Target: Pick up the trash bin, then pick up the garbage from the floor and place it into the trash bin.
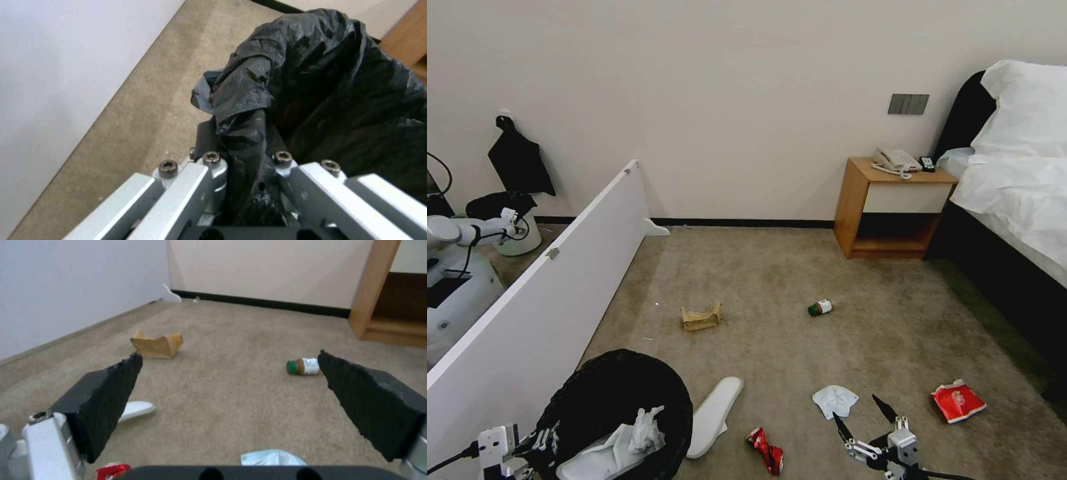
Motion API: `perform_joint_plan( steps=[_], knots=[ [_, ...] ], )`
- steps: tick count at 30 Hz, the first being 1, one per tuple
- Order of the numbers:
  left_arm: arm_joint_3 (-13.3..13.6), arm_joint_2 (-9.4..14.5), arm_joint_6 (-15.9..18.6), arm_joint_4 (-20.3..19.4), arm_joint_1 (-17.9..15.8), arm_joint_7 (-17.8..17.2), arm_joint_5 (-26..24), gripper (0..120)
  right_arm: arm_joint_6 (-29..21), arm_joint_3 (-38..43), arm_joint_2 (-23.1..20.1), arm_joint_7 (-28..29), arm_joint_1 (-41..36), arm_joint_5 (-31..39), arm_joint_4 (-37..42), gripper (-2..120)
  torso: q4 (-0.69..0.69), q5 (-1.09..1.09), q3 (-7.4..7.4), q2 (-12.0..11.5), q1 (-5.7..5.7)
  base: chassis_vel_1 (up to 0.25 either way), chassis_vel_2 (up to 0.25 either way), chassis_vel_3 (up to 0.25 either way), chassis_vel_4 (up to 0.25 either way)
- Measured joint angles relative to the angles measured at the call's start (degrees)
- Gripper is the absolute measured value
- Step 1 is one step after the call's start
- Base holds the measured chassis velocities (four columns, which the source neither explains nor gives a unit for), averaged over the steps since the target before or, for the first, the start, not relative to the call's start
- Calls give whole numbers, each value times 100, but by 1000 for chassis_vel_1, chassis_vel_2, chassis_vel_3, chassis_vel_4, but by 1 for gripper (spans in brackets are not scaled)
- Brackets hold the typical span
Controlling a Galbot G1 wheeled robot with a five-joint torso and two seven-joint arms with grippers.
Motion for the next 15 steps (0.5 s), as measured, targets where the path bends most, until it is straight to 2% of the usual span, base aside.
perform_joint_plan(
  steps=[11,13,14,15],
  knots=[
    [10,-37,19,-54,12,-13,-9,4,77,-189,-131,128,86,-204,-148,100,0,0,0,0,0,-5,3,2,-4],
    [7,-48,27,-106,51,-16,-9,4,-234,-431,-269,435,113,-170,-152,100,-1,-1,0,0,0,0,0,0,0],
    [7,-48,27,-106,51,-16,-9,4,-234,-431,-269,435,113,-170,-152,100,-1,-1,0,0,0,0,0,0,0],
    [2,-49,29,-135,84,-17,-8,4,-469,-665,-370,774,162,-142,-118,100,-2,0,0,0,0,0,0,0,0]
  ],
)
